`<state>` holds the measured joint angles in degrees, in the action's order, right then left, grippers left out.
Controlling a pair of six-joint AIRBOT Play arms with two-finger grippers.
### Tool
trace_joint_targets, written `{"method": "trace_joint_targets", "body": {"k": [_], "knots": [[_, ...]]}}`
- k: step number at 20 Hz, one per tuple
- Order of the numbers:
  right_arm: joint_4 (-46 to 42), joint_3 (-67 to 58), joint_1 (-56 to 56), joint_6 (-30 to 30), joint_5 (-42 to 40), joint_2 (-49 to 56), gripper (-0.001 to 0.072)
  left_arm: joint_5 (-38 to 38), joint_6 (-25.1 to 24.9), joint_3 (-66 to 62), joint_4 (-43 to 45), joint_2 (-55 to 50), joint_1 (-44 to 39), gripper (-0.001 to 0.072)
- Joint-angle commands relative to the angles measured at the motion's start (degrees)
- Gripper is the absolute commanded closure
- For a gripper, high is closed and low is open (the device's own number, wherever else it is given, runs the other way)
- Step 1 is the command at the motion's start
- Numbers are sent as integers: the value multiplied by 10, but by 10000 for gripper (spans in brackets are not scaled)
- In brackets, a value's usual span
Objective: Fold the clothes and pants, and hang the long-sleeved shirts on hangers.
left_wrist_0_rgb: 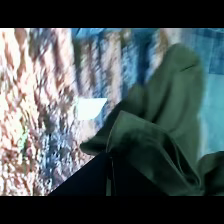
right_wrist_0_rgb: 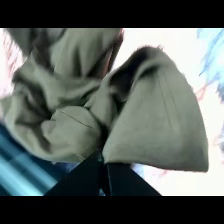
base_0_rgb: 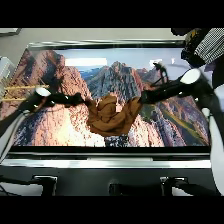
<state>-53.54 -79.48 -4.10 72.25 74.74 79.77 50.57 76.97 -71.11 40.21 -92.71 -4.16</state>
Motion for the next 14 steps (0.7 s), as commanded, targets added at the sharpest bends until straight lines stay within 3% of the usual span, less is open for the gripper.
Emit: {"method": "trace_joint_targets", "body": {"k": [1,4,7,10,14], "knots": [[-123,-79,0,43,-49,-75,679,51,45,-72,100,84,45,696],[-173,-149,0,61,-75,-156,679,73,93,-148,200,188,80,696],[-169,-188,0,66,-81,-241,679,74,107,-214,225,301,105,696],[-181,-192,0,74,-98,-338,679,72,159,-236,282,418,113,696],[-273,-192,0,151,-126,-425,679,75,244,-236,401,534,113,696]]}}
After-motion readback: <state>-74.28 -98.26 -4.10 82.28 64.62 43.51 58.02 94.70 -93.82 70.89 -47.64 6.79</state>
